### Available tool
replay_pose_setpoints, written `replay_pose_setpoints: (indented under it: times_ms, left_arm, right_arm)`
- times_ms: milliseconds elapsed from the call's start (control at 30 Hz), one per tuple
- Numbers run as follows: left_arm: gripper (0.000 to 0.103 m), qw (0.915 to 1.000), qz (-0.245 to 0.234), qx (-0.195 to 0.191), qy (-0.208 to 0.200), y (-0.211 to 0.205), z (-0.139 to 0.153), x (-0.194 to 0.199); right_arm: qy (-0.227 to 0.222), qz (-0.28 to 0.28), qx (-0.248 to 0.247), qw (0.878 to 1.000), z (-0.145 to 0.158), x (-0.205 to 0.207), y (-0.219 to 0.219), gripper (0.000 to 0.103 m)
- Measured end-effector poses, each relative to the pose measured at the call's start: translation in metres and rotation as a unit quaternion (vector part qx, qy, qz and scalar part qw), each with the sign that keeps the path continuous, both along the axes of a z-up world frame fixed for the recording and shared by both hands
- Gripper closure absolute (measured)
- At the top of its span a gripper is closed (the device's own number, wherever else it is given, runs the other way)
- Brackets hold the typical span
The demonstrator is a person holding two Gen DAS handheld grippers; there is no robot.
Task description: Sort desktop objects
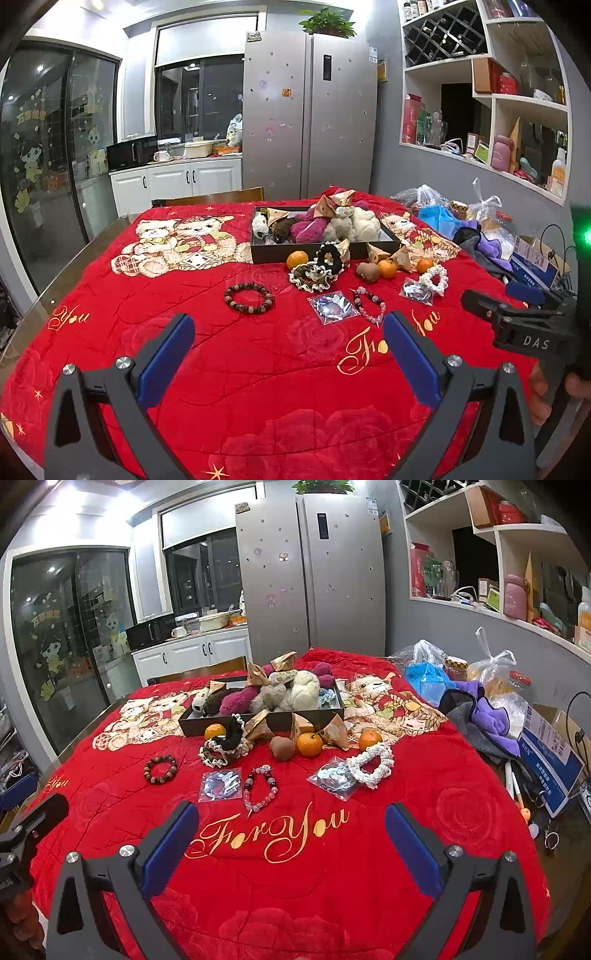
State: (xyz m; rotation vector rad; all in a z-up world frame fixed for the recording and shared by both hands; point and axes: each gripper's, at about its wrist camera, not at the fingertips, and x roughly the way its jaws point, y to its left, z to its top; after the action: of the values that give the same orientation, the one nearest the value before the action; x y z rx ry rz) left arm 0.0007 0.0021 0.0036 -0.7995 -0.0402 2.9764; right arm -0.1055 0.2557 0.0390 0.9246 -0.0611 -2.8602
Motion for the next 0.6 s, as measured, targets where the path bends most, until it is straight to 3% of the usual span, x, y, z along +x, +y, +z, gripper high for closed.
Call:
replay_pose_setpoints:
  times_ms: [167, 333, 600]
  left_arm:
    - [0.0, 1.0, 0.002, -0.002, 0.001, 0.0, -0.001, -0.001]
    - [0.0, 1.0, -0.003, -0.003, -0.002, 0.0, -0.002, -0.002]
    - [0.0, 0.9999, -0.008, -0.008, -0.004, 0.004, -0.005, -0.002]
  right_arm:
    - [-0.014, -0.016, 0.0, 1.0, -0.004, -0.003, 0.003, 0.0]
    - [-0.029, -0.022, -0.045, 0.998, -0.006, -0.007, 0.018, 0.0]
    - [-0.018, -0.007, -0.004, 1.0, -0.004, -0.004, 0.005, 0.0]
